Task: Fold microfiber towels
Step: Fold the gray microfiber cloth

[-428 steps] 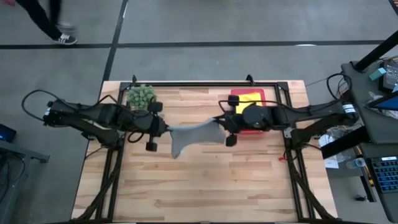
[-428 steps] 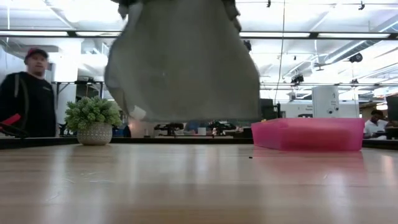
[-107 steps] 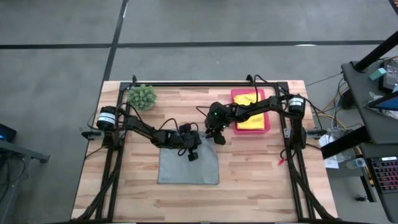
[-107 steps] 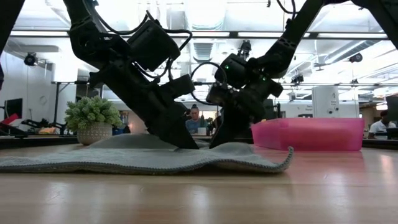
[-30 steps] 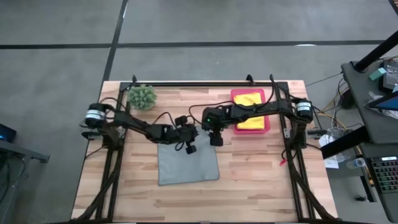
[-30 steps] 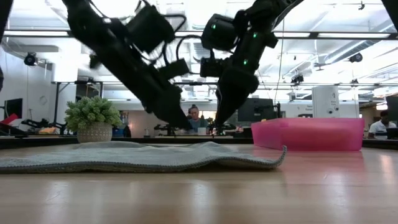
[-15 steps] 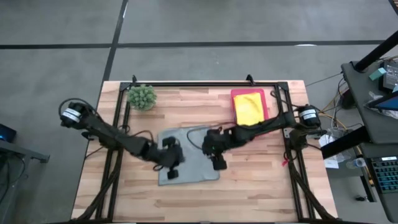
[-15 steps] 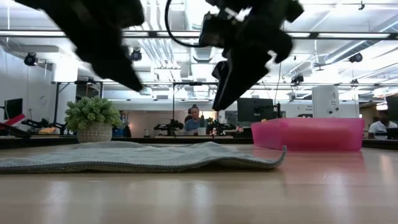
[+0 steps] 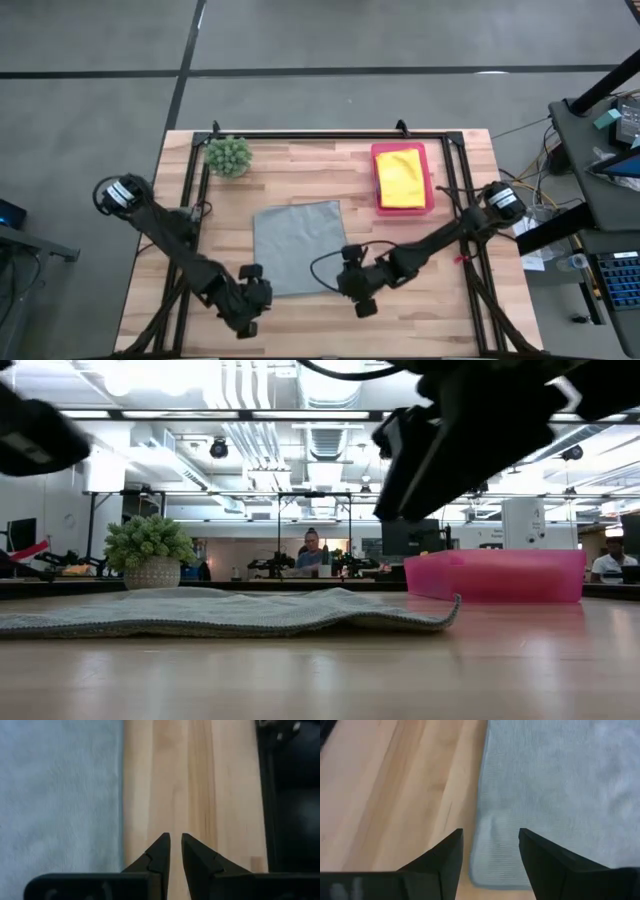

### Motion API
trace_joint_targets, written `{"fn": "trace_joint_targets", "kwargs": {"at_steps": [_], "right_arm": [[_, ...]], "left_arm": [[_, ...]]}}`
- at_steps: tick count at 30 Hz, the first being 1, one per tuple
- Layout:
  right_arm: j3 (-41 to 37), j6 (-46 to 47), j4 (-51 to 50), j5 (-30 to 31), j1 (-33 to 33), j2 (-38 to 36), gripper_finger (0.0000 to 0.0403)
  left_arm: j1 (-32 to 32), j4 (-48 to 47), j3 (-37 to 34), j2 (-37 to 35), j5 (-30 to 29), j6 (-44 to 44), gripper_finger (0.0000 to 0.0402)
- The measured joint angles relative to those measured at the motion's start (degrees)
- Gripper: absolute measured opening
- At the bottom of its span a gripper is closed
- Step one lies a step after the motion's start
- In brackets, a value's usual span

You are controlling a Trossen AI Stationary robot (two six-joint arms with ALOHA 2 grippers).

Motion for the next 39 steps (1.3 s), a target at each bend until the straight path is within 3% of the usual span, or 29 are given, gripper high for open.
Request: {"fn": "trace_joint_targets", "kwargs": {"at_steps": [5, 13, 17, 32, 39], "right_arm": [[-1.9, 5.0, 0.2, 3.6, 3.5, 0.2, 0.0183], [-5.6, 8.5, 4.6, 8.4, 6.6, 1.2, 0.0183], [-8.0, 8.9, 6.1, 8.8, 6.6, 1.3, 0.0183], [-17.9, 8.5, 25.0, 10.8, 4.8, 2.5, 0.0183], [-20.9, 8.4, 29.0, 10.2, 2.5, 2.5, 0.0182]], "left_arm": [[-1.4, -2.3, 0.0, 2.6, 0.4, -2.5, 0.0045], [-1.3, -7.0, -0.2, 4.7, 0.2, -2.6, 0.0144], [-1.6, -7.3, -0.4, 5.6, -2.3, -2.5, 0.017], [-1.4, -8.0, -0.2, 13.3, -4.6, -4.1, 0.0172], [-1.3, -8.0, -0.2, 14.5, -4.1, -4.1, 0.0129]]}}
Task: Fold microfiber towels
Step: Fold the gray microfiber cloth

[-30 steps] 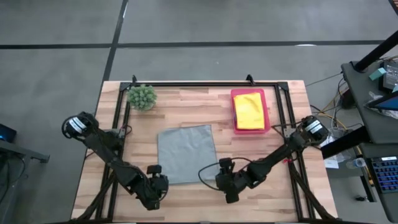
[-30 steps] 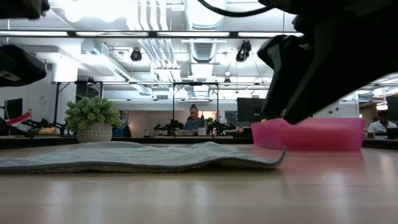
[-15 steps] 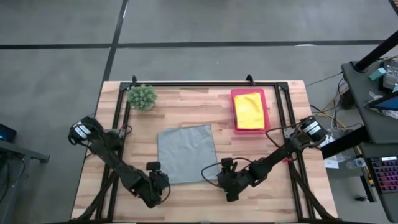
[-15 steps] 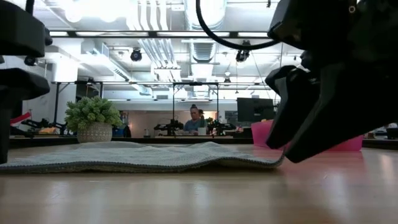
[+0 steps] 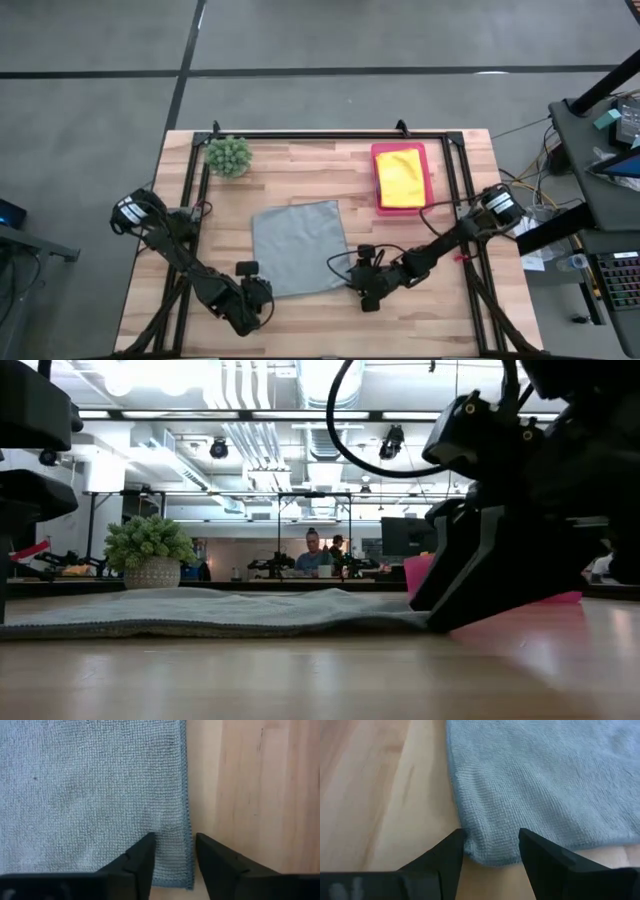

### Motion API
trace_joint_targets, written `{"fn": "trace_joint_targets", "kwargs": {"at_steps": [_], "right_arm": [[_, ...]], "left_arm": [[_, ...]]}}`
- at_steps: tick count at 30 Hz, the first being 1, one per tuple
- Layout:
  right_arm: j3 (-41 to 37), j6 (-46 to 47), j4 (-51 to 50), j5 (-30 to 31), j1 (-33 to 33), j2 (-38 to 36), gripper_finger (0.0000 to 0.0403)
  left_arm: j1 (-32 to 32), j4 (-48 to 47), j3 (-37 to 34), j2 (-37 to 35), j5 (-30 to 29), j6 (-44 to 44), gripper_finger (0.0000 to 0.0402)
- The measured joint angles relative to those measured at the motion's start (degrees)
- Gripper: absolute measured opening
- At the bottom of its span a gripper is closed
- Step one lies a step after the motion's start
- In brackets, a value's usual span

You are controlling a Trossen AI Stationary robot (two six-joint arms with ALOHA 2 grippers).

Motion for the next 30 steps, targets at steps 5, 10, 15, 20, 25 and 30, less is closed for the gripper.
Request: {"fn": "trace_joint_targets", "kwargs": {"at_steps": [5, 10, 15, 20, 25, 30], "right_arm": [[-0.1, -1.3, 0.1, -0.4, -0.2, 0.0, 0.0174], [-0.1, -2.2, 0.0, -0.8, -0.2, 0.0, 0.0094], [-0.1, -3.1, -0.2, -0.7, -0.2, 0.0, 0.0017], [0.8, -3.8, -1.6, 0.0, 0.2, -1.4, 0.001], [3.4, -5.7, -4.9, -0.2, 2.0, -4.0, 0.0009], [6.9, -6.7, -11.6, 0.2, 3.8, -6.6, 0.0009]], "left_arm": [[0.1, -0.5, -0.1, 0.1, -0.4, 0.0, 0.0073], [0.1, -0.8, -0.2, 0.1, -1.0, 0.0, 0.0008], [0.1, -0.9, 0.1, -0.3, -1.0, 0.0, 0.0002], [0.2, -0.6, 1.1, -3.4, -0.6, 2.2, 0.0001], [0.1, -0.5, 2.5, -8.2, 1.5, 6.4, 0.0001], [0.4, -0.4, 3.3, -10.8, 1.8, 6.2, 0.0001]]}}
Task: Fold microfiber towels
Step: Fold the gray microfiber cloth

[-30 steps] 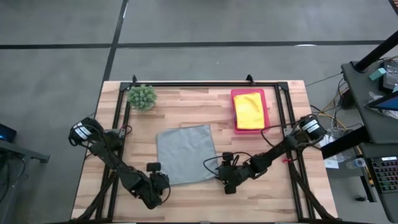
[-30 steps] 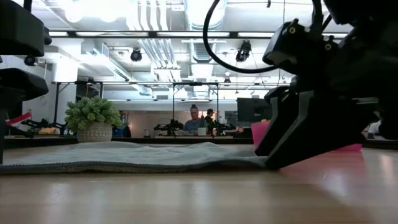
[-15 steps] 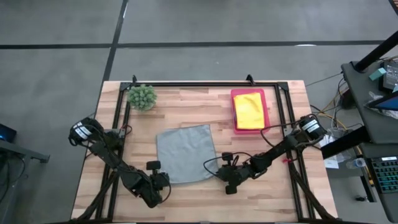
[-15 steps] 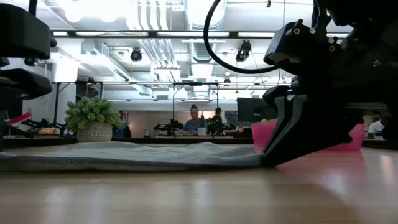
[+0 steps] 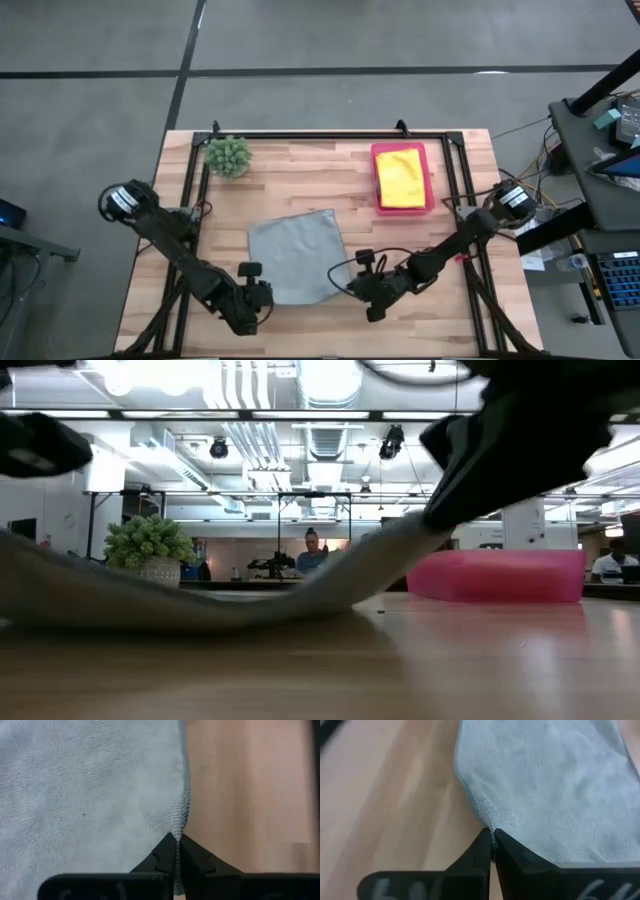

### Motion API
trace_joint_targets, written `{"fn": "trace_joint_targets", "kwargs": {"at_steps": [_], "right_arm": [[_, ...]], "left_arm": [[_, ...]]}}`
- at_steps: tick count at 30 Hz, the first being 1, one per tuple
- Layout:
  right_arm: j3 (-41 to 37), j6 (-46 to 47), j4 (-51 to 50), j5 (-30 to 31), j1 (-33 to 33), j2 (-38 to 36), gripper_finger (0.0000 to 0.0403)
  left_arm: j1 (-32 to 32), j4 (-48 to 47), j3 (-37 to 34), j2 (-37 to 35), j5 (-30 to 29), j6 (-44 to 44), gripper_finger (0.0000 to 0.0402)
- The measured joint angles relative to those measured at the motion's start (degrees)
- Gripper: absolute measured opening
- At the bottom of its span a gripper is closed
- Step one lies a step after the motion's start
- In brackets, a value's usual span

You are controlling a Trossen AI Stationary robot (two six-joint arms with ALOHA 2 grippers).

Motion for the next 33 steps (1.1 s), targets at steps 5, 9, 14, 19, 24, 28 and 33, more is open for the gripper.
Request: {"fn": "trace_joint_targets", "kwargs": {"at_steps": [5, 9, 14, 19, 24, 28, 33], "right_arm": [[3.9, 0.8, -9.1, -0.1, 1.0, -1.1, 0.0009], [7.0, 0.0, -13.7, 0.0, 0.5, -1.2, 0.0009], [7.9, -3.8, -15.2, 2.3, -1.9, -1.1, 0.0009], [7.7, -7.9, -15.3, 3.5, -6.0, -1.2, 0.0009], [7.5, -10.9, -15.5, 3.8, -10.6, -1.2, 0.0009], [7.5, -13.2, -15.5, 4.6, -13.4, -1.2, 0.0009], [7.5, -14.3, -16.0, 4.6, -16.5, -1.2, 0.0009]], "left_arm": [[-0.1, -0.1, 1.5, -1.9, 4.6, 0.0, 0.0001], [0.2, -3.8, 2.3, -3.7, 5.0, 0.0, 0.0001], [1.4, -11.8, 2.1, -4.3, 4.8, -0.1, 0.0001], [4.0, -21.1, 2.1, -4.6, 1.6, 0.0, 0.0001], [7.6, -25.5, 2.1, -4.7, 0.9, 3.5, 0.0001], [10.7, -25.7, 2.1, -4.7, -0.3, 8.1, 0.0001], [14.8, -27.6, 1.7, -4.7, -1.5, 13.4, 0.0001]]}}
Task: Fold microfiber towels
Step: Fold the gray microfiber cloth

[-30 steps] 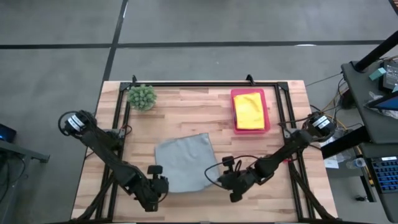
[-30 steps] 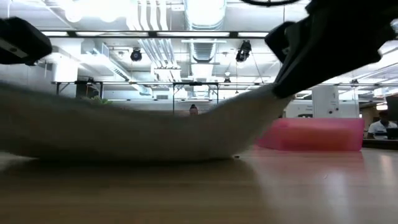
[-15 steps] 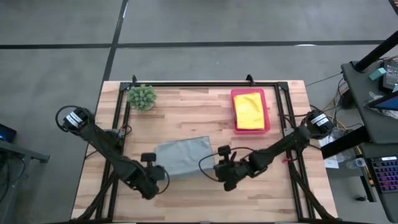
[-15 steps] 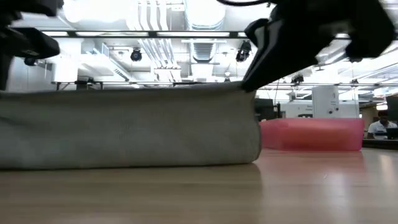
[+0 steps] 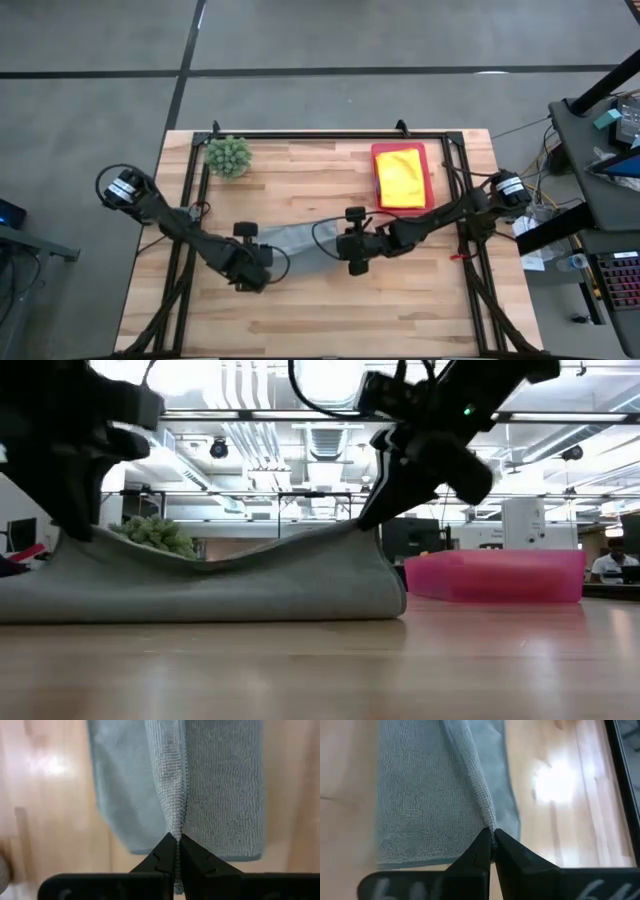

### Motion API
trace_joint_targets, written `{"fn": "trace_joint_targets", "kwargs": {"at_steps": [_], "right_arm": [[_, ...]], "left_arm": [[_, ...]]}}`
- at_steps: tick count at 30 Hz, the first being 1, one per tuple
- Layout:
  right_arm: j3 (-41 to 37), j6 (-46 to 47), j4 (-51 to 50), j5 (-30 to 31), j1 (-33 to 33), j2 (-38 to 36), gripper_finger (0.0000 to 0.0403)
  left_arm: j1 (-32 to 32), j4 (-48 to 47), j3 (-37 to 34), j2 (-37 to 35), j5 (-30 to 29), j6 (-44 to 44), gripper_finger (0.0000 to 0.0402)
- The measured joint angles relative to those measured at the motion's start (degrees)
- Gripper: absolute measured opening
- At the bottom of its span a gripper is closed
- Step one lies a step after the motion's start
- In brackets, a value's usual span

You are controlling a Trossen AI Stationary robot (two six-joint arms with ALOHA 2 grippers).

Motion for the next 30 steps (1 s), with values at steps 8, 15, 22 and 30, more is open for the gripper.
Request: {"fn": "trace_joint_targets", "kwargs": {"at_steps": [8, 15, 22, 30], "right_arm": [[-0.2, -0.6, -0.1, -0.1, -3.7, 0.1, 0.0009], [-0.2, -0.6, 0.3, -0.2, -5.4, 0.1, 0.0009], [-0.2, -1.2, 0.9, -0.2, -6.8, 0.1, 0.0009], [-0.2, -2.8, 1.6, -2.8, -8.8, 0.1, 0.0014]], "left_arm": [[5.9, 0.5, -4.3, -0.1, 0.0, 4.3, 0.0001], [8.8, 2.3, -5.5, -0.1, 0.0, 6.6, 0.0001], [10.5, 2.5, -6.2, -0.1, 0.1, 7.7, 0.0001], [12.0, 2.4, -6.2, -0.1, 0.2, 7.7, 0.0001]]}}
